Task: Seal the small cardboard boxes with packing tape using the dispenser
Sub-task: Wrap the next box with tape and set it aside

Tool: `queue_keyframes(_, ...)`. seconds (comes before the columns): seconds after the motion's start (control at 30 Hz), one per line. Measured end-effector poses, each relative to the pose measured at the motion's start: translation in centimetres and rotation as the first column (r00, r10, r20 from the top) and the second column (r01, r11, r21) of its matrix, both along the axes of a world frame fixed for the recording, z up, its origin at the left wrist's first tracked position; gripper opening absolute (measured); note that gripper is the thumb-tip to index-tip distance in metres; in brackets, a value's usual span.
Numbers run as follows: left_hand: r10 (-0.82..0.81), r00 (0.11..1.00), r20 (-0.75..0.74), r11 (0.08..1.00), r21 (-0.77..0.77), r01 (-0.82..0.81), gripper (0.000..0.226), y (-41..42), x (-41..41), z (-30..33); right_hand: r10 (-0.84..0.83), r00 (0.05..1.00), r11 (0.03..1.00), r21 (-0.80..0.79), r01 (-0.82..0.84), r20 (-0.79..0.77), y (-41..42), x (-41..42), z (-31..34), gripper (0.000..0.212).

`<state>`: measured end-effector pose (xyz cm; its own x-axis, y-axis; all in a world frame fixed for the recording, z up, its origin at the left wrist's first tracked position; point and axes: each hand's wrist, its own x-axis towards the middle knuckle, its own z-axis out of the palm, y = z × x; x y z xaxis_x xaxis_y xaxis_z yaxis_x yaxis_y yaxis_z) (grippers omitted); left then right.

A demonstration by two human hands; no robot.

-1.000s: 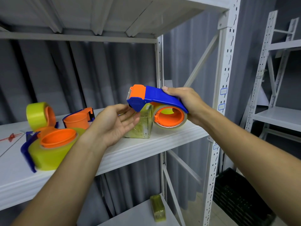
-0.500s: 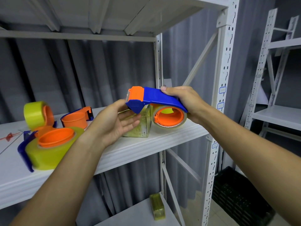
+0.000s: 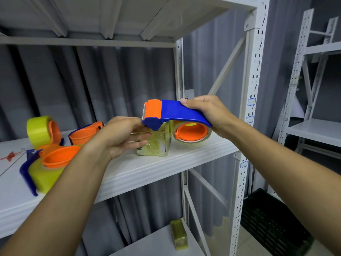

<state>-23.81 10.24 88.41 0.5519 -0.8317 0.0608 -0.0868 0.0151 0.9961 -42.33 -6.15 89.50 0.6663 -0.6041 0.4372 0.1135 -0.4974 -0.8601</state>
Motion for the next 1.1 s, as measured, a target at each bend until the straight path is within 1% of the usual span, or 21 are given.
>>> queue_keyframes(0.1,0.02,0.997,0.077,1.0,0.019,-0.021,0.016,-0.3,0.0,0.0,0.015,1.0,0.999,-0.039,-0.014,0.004,0.1,-0.1,0.0,0.03)
queue_keyframes(0.2,0.111,0.96,0.257,0.993,0.002,-0.115,0.023,-0.9,-0.1,-0.1,0.004,1.0,0.997,-0.079,-0.003,0.012,0.2,0.0,0.1,0.029)
queue_keyframes(0.27,0.205,0.899,0.388,0.978,-0.052,-0.201,0.03,-1.1,0.1,-0.2,-0.007,1.0,0.994,-0.106,0.009,0.023,0.2,0.1,0.2,0.029)
queue_keyframes(0.33,0.283,0.819,0.498,0.958,-0.105,-0.267,0.033,-1.3,0.3,-0.1,-0.011,1.0,0.992,-0.126,0.014,0.024,0.2,0.1,0.3,0.03)
queue_keyframes(0.43,0.339,0.735,0.587,0.939,-0.159,-0.307,0.038,-1.5,0.7,-0.3,-0.018,1.0,0.989,-0.15,0.017,-0.002,0.1,0.1,0.5,0.034)
queue_keyframes(0.5,0.381,0.699,0.606,0.922,-0.195,-0.333,0.04,-1.5,1.0,-0.6,-0.031,0.999,0.987,-0.156,0.028,-0.02,-0.1,-0.1,0.8,0.039)
queue_keyframes(0.57,0.41,0.679,0.609,0.91,-0.225,-0.348,0.039,-1.5,1.3,-1.0,-0.039,0.999,0.989,-0.145,0.034,-0.033,-0.3,-0.4,1.0,0.039)
queue_keyframes(0.7,0.401,0.654,0.641,0.912,-0.214,-0.35,0.035,-1.9,1.6,-1.8,-0.054,0.995,0.985,-0.168,0.04,-0.083,-0.6,-0.6,0.9,0.038)
queue_keyframes(0.83,0.491,0.586,0.645,0.863,-0.264,-0.431,0.029,-0.9,3.5,-2.5,-0.11,0.993,0.982,-0.158,0.102,-0.039,-1.8,-1.9,1.1,0.041)
queue_keyframes(0.9,0.486,0.562,0.669,0.864,-0.271,-0.424,0.028,-0.3,4.1,-2.9,-0.128,0.991,0.98,-0.16,0.119,-0.048,-2.4,-2.6,0.8,0.04)
queue_keyframes(0.97,0.457,0.566,0.686,0.879,-0.251,-0.405,0.026,-0.3,4.3,-3.3,-0.139,0.987,0.976,-0.179,0.122,-0.085,-2.6,-2.5,0.3,0.04)
queue_keyframes(1.1,0.386,0.631,0.672,0.91,-0.168,-0.379,0.024,-0.6,4.6,-4.0,-0.128,0.986,0.979,-0.175,0.108,-0.103,-2.7,-2.4,-0.1,0.035)
